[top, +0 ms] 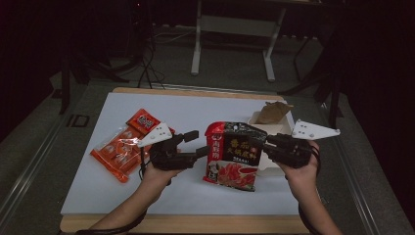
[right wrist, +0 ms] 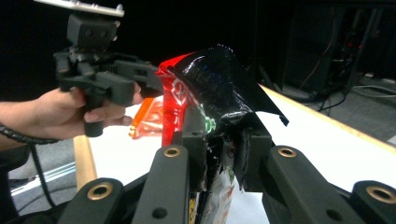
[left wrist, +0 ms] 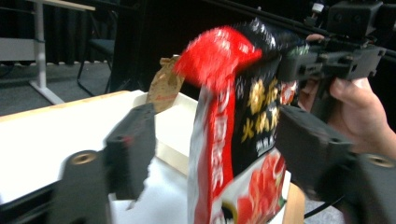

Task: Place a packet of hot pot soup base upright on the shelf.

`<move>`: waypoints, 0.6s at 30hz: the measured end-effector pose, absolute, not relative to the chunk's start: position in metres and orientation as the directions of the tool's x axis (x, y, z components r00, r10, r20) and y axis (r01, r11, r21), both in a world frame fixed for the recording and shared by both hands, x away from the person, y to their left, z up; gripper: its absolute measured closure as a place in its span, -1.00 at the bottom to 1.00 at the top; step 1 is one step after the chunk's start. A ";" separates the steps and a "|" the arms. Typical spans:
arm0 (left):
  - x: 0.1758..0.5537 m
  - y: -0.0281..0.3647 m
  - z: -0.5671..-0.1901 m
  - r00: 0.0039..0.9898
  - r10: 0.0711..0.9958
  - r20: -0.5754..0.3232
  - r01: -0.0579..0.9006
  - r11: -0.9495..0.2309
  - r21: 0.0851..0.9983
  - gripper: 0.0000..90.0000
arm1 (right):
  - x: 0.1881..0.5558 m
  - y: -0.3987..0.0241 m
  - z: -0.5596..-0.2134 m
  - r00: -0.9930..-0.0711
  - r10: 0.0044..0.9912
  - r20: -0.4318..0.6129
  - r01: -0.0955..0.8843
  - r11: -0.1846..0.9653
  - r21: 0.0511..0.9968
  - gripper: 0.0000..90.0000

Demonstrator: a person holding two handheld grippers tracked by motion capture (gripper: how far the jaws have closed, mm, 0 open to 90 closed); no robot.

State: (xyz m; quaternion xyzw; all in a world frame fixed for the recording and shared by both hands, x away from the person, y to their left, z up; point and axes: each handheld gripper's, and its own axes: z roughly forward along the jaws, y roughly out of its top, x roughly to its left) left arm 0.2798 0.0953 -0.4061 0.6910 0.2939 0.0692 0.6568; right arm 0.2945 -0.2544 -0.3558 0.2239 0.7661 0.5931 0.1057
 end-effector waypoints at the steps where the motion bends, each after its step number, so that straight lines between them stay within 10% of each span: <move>1: 0.280 0.097 -0.408 0.823 0.487 -0.291 0.318 0.029 0.948 -0.43 | 0.295 -0.256 -0.354 -0.877 0.469 0.100 0.213 0.193 0.958 0.70; 11: 0.273 0.107 -0.417 0.819 0.526 -0.231 0.292 -0.036 0.956 -0.95 | 0.311 -0.270 -0.335 -0.862 0.501 0.079 0.186 0.166 0.968 0.70; 18: 0.271 0.116 -0.431 0.823 0.519 -0.229 0.304 -0.063 0.951 -0.98 | 0.319 -0.283 -0.325 -0.851 0.521 0.058 0.146 0.128 0.981 0.70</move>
